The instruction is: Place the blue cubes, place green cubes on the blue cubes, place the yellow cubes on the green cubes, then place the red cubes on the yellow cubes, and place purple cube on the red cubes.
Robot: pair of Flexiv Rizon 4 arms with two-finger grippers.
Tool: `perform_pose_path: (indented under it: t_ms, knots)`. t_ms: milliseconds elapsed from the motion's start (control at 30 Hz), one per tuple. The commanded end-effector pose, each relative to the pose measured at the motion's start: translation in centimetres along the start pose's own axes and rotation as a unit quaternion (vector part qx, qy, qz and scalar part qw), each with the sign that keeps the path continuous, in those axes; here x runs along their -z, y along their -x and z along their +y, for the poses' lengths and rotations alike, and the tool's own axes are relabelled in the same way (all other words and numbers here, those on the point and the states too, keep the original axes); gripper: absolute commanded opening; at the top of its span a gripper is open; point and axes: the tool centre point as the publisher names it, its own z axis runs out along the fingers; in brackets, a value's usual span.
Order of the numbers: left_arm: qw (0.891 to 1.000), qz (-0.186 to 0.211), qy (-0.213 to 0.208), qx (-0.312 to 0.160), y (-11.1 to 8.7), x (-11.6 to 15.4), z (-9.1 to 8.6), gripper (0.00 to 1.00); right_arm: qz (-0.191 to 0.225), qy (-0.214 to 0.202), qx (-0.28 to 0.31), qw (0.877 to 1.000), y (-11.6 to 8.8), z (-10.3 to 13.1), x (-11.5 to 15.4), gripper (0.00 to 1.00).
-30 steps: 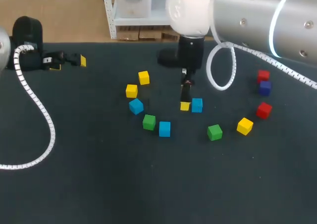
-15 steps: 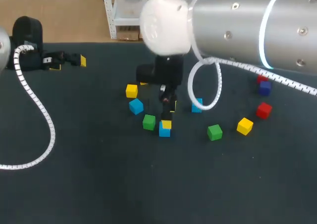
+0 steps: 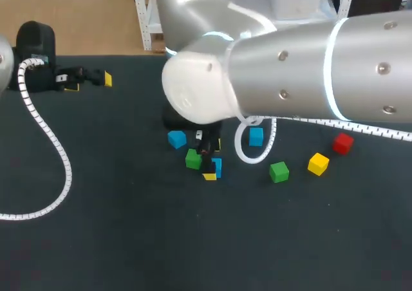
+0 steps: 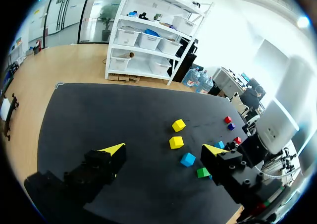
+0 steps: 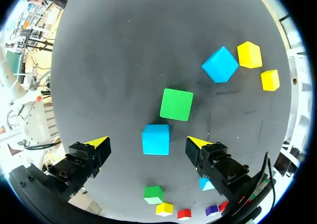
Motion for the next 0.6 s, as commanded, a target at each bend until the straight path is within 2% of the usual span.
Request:
perform_pose_path:
  t_ms: [33, 367, 400, 433, 500, 600]
  knots:
    - [1.000, -0.003, -0.005, -0.001, -0.2, 0.0, 0.2, 1.00, -0.003, -0.031, 0.000, 1.000, -0.6, 0.3, -0.6, 1.00]
    - [1.000, -0.003, -0.005, -0.001, -0.2, 0.0, 0.2, 1.00, 0.001, -0.029, 0.007, 1.000, -0.5, 0.4, -1.7, 1.00]
    - [1.000, -0.003, -0.005, -0.001, -0.2, 0.0, 0.2, 1.00, 0.004, -0.028, 0.004, 1.000, -0.5, 0.4, -1.8, 0.89]
    - [1.000, -0.003, -0.005, -0.001, -0.2, 0.0, 0.2, 1.00, 0.006, -0.027, 0.005, 1.000, -0.4, 0.4, -1.9, 0.49]
    - [1.000, -0.003, -0.005, -0.001, -0.2, 0.0, 0.2, 1.00, 0.006, -0.027, 0.005, 1.000, -0.4, 0.4, -2.0, 0.36]
    - [1.000, -0.003, -0.005, -0.001, -0.2, 0.0, 0.2, 1.00, 0.000, -0.030, 0.005, 1.000, -0.4, 0.5, -2.0, 0.25]
